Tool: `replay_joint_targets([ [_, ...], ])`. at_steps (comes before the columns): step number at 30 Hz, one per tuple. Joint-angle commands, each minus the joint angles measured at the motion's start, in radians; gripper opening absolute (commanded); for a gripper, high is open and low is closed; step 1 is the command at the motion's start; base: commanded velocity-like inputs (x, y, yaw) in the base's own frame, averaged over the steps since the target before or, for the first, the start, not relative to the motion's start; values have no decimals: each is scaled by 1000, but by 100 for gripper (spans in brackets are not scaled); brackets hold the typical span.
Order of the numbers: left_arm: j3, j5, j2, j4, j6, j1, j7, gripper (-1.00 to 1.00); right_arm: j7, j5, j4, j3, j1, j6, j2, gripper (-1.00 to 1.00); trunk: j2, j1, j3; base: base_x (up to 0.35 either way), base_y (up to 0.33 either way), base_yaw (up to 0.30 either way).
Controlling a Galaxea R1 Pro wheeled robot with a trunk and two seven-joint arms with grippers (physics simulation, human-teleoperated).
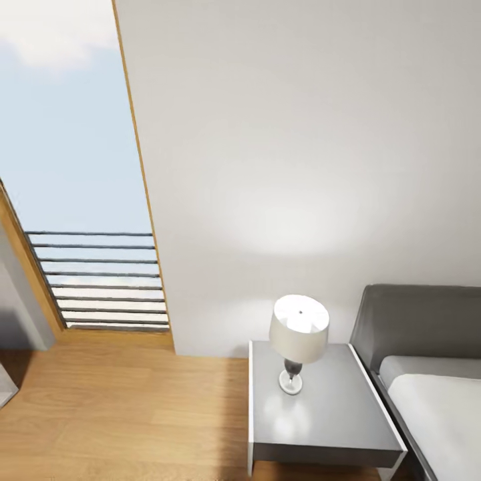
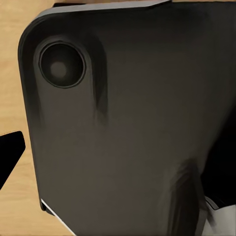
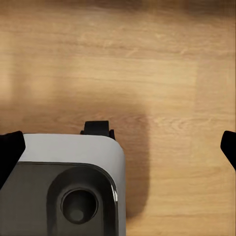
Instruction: Attach the digital camera to the camera tripod in the bedroom.
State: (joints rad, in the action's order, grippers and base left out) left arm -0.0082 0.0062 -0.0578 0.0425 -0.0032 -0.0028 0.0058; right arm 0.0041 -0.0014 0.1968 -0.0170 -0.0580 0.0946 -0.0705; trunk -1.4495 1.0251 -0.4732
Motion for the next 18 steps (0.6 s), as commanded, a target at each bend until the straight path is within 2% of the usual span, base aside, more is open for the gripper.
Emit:
replay_joint_targets([
  [1, -1, 1, -1, 0, 0, 0, 1, 100, 0, 0, -1, -2, 0, 3, 0, 100, 0, 0, -2, 0, 0, 220],
  [18, -1, 0, 2, 1, -3, 0, 3, 100, -3, 0, 3, -1, 0, 5, -3, 100, 0, 0, -23, 0, 0, 188],
])
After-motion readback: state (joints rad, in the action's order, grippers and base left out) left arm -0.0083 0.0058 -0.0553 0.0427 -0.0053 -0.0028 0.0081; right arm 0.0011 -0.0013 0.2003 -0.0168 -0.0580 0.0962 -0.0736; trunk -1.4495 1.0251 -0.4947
